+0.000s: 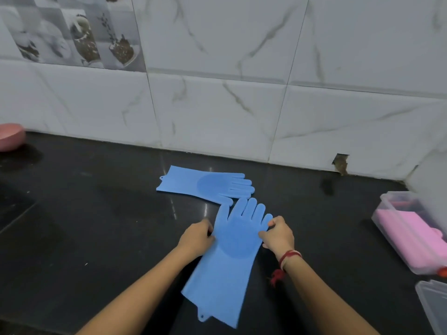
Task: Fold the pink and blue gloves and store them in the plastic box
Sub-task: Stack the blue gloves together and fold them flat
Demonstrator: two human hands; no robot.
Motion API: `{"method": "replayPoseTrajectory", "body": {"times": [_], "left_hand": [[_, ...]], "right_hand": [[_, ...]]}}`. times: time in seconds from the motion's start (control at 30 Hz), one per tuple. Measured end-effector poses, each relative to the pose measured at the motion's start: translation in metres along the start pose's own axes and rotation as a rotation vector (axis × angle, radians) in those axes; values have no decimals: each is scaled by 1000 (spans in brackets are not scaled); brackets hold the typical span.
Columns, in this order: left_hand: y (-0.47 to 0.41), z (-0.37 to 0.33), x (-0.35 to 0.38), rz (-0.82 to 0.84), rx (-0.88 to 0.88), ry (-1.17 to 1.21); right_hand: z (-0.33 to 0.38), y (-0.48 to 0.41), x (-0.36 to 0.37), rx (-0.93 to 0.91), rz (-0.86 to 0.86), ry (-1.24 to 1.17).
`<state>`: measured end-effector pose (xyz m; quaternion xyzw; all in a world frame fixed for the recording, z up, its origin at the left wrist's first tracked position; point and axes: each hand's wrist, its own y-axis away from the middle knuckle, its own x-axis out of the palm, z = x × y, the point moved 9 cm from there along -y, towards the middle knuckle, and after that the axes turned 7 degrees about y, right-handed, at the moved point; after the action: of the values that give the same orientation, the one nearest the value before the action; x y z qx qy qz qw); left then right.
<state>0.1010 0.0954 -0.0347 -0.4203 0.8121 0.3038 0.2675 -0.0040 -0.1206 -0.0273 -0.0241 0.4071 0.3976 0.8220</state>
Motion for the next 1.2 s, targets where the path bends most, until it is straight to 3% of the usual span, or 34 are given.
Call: {"method": "replayPoseTrajectory", "body": {"times": [0.1, 0.43, 0.57, 0.67, 0.73, 0.8, 0.97, 1.1, 1.2], "left_hand": [[-1, -13, 26, 111, -17, 163], [-16, -94, 111, 288, 104, 255], [-49, -104, 60, -16, 259, 55], [-84, -93, 16, -232, 344, -324], [-109, -74, 6, -199, 274, -497], [-125, -59, 9, -146, 237, -526], [-129, -70, 7, -257, 324, -618], [-125, -80, 0, -230, 263, -783], [-119, -81, -6, -211, 265, -727]], "right_hand": [[-17, -7, -25, 26, -57, -3], [-56, -33, -104, 16, -211, 94], [-66, -38, -110, 11, -181, 188], [-62, -34, -113, -58, -228, 160], [-55, -30, -108, -109, -211, 98], [-47, -26, -99, -166, -171, 51], [-31, -14, -84, -219, -117, -24], [-20, -4, -76, -263, -91, -27], [-12, 2, -69, -291, -64, -35]]}}
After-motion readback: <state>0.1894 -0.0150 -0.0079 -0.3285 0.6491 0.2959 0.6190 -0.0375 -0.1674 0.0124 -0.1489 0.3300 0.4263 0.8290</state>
